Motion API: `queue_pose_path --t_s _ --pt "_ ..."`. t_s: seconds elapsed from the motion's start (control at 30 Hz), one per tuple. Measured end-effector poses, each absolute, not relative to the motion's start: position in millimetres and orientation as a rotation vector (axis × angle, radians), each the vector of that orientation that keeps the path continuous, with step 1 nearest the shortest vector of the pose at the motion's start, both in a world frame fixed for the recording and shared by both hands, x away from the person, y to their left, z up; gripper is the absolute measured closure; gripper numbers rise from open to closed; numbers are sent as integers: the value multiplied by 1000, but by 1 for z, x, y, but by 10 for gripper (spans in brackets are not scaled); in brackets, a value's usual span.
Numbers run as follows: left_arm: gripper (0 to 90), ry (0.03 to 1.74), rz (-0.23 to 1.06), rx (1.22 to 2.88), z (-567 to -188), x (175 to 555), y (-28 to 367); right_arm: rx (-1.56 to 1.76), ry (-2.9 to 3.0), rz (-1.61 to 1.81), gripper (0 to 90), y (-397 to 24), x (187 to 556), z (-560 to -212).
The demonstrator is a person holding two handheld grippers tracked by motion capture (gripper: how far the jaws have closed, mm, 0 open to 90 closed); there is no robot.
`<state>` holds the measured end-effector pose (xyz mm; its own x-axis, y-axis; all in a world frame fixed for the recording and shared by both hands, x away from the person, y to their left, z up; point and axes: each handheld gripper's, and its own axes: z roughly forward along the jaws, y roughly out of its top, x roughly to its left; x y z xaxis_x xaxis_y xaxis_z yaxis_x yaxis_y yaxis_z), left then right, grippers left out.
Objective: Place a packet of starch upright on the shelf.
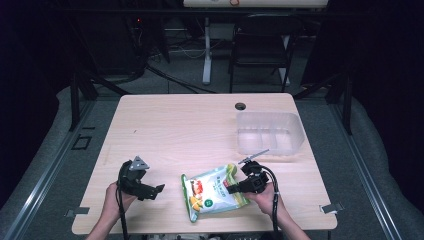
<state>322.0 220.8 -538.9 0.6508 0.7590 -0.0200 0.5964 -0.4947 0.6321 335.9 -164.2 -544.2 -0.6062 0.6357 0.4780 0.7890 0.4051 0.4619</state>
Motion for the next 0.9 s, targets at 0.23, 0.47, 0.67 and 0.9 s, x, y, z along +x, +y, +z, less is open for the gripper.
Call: queue_pose_path --t_s 0.23,0.47,0.67,0.9 --pt "8 1050 352 2258 -539 322 220 -1286 -2464 -1021 876 -177 334 -535" --pt "9 1047 351 2265 -539 322 221 -1247 -2566 -987 873 -200 331 -529" --pt "13 1051 356 2266 -539 323 221 -1296 -2518 -1003 868 -215 332 -535" --pt "13 1046 362 2266 -538 322 220 -1330 -2533 -1014 875 -219 328 -525"
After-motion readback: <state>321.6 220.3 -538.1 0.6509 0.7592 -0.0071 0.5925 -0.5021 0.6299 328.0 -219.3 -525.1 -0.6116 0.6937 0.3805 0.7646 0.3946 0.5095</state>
